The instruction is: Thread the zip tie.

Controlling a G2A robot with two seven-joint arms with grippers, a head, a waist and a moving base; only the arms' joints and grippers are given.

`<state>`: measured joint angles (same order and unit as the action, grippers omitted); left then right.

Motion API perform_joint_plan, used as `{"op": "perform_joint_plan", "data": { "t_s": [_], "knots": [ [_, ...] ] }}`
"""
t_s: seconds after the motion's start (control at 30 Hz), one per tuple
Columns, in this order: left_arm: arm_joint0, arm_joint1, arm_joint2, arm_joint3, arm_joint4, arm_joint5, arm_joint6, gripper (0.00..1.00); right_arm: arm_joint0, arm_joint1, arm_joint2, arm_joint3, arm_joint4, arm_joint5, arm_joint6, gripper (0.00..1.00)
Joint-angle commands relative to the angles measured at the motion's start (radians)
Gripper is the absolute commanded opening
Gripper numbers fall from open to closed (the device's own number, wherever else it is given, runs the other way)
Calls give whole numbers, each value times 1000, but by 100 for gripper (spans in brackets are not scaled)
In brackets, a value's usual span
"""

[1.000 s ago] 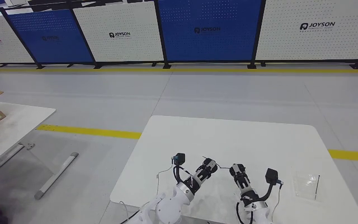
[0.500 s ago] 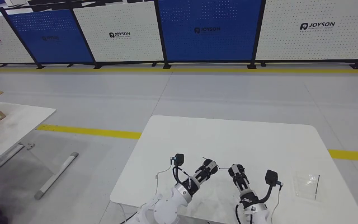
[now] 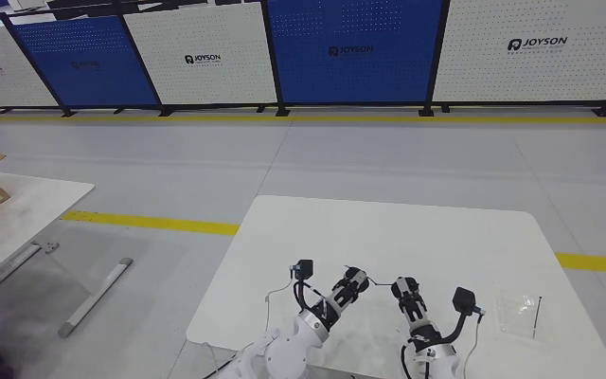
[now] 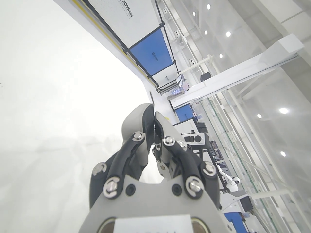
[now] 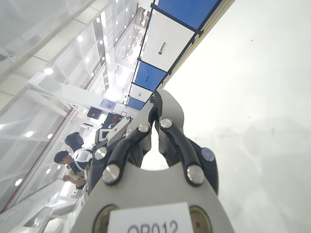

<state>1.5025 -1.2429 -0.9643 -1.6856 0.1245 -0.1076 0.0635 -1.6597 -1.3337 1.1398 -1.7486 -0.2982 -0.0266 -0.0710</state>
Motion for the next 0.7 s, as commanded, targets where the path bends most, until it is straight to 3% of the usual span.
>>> {"op": "perform_joint_plan", "data": {
  "t_s": [0.0,0.17,0.67],
  "knots": [
    [-2,-2,4,3,3,1,2,21,0,-1,-1,-2,-5,7,-3,0],
    [-9,-5,11,12,10,13,0,26,2,-3,-1,-2,-4,18,-3,0],
    [-36,-18,52,32,63,62,7,17,19,-9,-3,16,7,21,-2,0]
  ]
}}
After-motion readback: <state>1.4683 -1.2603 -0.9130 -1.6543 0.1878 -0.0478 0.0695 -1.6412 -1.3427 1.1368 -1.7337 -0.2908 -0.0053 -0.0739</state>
